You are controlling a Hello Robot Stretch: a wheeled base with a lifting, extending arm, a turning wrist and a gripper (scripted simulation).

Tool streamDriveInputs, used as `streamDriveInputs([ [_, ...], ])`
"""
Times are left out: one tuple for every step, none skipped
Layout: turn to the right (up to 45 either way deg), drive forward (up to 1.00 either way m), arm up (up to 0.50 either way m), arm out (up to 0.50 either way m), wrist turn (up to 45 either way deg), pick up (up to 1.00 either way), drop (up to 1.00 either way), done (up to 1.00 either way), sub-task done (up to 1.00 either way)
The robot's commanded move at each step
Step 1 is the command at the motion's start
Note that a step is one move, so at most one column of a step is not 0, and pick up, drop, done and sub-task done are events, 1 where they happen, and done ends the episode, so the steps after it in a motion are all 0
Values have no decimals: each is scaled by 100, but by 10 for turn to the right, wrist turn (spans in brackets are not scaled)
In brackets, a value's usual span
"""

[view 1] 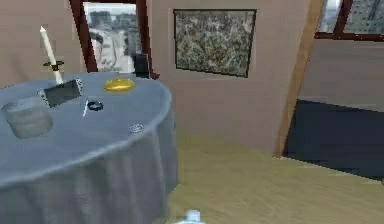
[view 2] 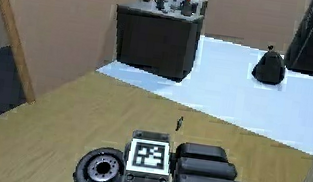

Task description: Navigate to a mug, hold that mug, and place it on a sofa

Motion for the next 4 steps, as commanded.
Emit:
streamDriveInputs([
  [450,0,0,0,0,0,0,0,0],
  [210,0,0,0,0,0,0,0,0],
  [-450,0,0,0,0,0,0,0,0],
  [-450,0,0,0,0,0,0,0,0],
])
